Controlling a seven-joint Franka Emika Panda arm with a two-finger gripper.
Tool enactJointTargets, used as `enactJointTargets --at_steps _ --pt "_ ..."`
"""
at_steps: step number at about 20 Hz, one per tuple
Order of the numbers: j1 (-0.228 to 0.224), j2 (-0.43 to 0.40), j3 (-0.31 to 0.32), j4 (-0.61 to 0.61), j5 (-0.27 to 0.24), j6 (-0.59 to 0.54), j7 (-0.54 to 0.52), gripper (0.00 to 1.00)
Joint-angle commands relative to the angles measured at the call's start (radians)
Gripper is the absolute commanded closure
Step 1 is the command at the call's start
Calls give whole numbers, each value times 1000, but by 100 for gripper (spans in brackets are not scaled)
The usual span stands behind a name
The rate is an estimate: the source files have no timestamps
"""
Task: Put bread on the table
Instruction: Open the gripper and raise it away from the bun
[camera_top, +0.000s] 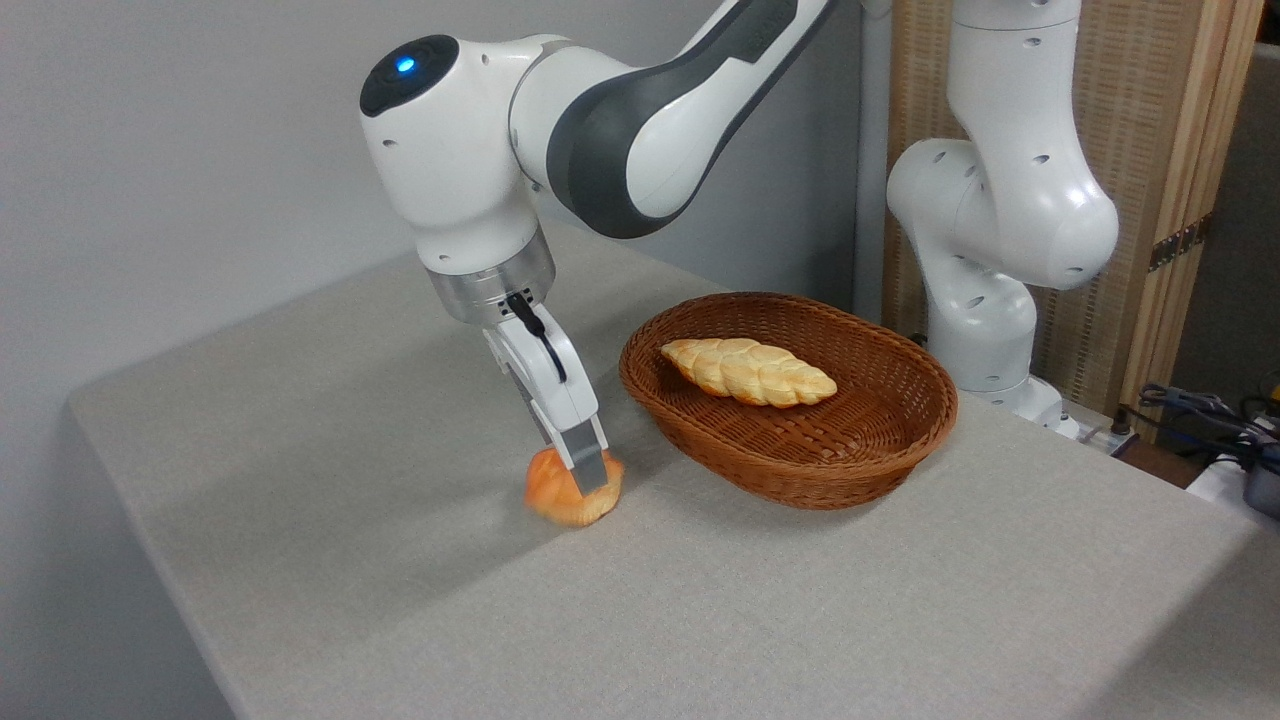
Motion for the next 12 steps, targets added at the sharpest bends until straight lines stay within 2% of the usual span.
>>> enactJointTargets --at_steps 1,4,6,9,12 --pt "-1 8 1 18 -12 3 17 0" --pt "-1 -15 1 77 -15 -18 5 0" --pt "-1 -29 -27 148 -3 -46 -9 0" --pt "-1 -29 -24 246 6 -68 -130 0" --pt "1 -29 -13 268 89 -94 -158 0"
